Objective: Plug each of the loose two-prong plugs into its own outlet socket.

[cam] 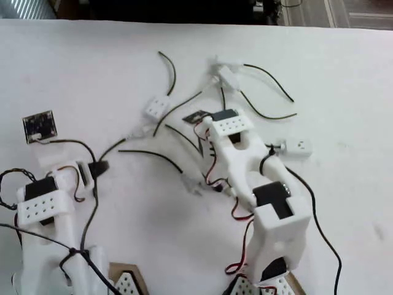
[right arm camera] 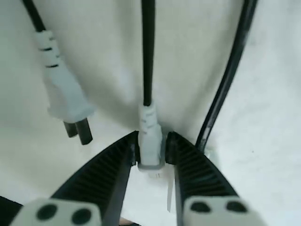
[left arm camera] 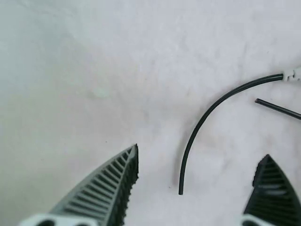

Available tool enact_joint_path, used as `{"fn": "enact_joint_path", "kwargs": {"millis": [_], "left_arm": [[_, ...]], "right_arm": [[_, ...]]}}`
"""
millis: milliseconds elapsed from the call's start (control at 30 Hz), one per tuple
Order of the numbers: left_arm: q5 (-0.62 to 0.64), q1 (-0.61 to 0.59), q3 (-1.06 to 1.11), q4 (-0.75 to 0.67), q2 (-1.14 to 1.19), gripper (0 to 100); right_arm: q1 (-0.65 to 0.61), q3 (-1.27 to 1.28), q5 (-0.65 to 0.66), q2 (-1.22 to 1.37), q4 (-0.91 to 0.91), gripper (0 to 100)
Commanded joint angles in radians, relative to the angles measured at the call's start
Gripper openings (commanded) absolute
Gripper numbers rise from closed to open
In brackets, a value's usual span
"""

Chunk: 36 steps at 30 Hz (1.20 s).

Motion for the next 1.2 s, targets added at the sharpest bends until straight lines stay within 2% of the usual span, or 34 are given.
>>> {"fn": "enact_joint_path", "kwargs": {"millis": [0, 200, 367, 533, 933, 1167], "left_arm": [[0.005, -0.004, -0.006, -0.012, -0.031, 38], [0.003, -0.004, -0.006, -0.015, -0.031, 38], [0.003, -0.004, -0.005, -0.015, -0.031, 38], [0.003, -0.004, -0.005, -0.015, -0.031, 38], [0.003, -0.004, -0.005, -0.014, -0.031, 38], [0.003, -0.004, -0.003, -0.014, -0.031, 38]], "right_arm": [[-0.005, -0.087, -0.003, 0.005, 0.042, 3.1], [-0.007, -0.157, -0.005, 0.007, 0.122, 2.0], [-0.013, -0.15, -0.011, 0.016, 0.128, 11.7], [-0.012, -0.15, -0.011, 0.016, 0.12, 8.0], [-0.028, -0.161, -0.011, 0.105, 0.087, 7.7], [-0.024, -0.252, -0.054, 0.111, 0.168, 8.1]]}}
